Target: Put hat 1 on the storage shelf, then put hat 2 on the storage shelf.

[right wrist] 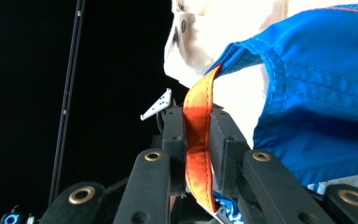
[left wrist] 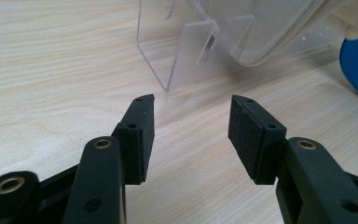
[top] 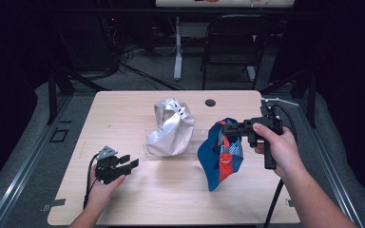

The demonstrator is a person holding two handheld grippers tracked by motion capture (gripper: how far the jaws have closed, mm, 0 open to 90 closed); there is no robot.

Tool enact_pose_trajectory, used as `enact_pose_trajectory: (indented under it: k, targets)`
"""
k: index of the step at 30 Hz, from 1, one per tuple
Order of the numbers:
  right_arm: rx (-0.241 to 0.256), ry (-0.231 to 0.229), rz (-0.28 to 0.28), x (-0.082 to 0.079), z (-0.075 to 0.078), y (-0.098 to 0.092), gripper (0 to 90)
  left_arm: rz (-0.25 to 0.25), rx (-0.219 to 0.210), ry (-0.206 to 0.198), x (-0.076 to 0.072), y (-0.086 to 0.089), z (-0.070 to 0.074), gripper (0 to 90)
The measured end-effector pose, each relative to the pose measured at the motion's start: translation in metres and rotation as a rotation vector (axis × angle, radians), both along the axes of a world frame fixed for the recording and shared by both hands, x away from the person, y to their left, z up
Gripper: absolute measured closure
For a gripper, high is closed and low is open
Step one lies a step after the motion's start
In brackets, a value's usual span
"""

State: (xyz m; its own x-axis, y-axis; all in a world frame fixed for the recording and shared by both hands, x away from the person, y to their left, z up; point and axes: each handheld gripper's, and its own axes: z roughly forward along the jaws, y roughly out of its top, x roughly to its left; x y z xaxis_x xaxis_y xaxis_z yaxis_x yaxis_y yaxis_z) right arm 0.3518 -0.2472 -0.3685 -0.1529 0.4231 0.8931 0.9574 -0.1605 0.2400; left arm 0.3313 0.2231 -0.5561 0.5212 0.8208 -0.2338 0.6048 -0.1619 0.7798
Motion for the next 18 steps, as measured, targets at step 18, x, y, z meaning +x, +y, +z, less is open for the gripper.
enact_pose_trajectory:
  k: [18]
  targets:
    - [0.021,-0.021,-0.054,0.003,0.027,-0.011,78.0,0.021,0.008,-0.019,-0.005,0.002,0.004,50.4]
